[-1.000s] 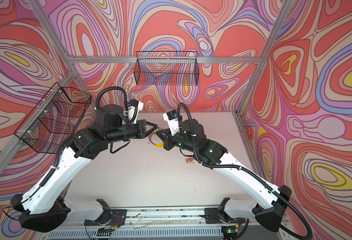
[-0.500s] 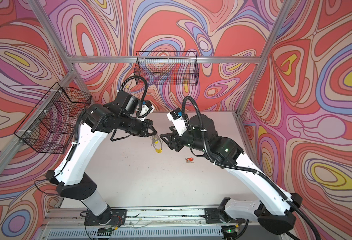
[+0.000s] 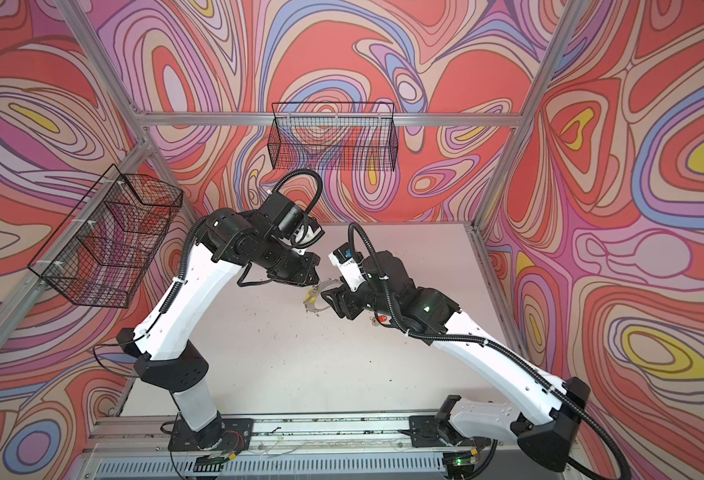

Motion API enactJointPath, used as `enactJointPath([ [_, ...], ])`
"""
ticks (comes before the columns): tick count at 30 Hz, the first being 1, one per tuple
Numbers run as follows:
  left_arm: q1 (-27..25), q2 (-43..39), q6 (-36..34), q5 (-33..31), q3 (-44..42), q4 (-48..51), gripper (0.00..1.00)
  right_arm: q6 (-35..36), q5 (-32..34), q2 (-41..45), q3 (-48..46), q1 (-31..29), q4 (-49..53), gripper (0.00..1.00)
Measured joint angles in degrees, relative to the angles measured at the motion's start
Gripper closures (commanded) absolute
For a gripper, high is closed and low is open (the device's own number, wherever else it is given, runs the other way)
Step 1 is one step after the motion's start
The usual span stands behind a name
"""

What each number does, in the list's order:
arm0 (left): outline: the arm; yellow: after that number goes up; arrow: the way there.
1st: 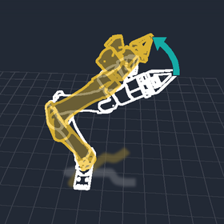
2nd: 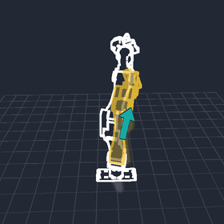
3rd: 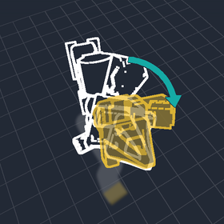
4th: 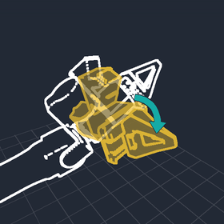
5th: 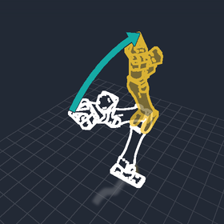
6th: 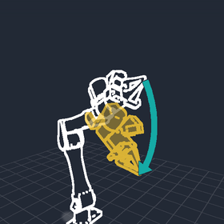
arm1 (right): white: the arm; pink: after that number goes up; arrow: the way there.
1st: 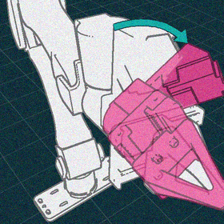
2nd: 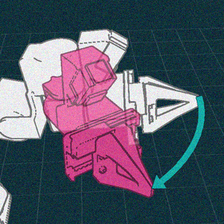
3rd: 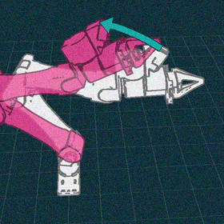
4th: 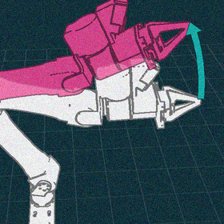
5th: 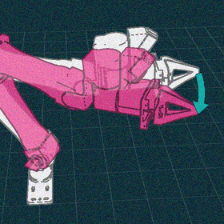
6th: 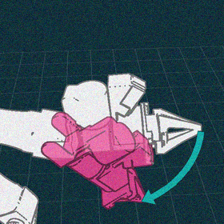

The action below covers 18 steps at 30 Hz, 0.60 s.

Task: Put the keys on the keyring
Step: 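Pull the disc away with the left gripper while the right gripper opens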

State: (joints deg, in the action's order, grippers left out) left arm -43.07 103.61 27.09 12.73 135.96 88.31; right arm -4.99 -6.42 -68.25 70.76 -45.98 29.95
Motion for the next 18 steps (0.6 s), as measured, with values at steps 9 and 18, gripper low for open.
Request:
enactJointPath([
  [9, -0.5, -3.23, 4.52, -5.73, -6.43, -3.26, 1.0, -0.96, 0.02, 3.56, -2.45, 0.0, -5.2, 0.62],
  [18, -0.5, -6.32, 8.61, -9.16, -6.86, -7.93, 1.0, -6.49, -8.24, 8.96, -5.77, 0.0, -9.14, 0.51],
])
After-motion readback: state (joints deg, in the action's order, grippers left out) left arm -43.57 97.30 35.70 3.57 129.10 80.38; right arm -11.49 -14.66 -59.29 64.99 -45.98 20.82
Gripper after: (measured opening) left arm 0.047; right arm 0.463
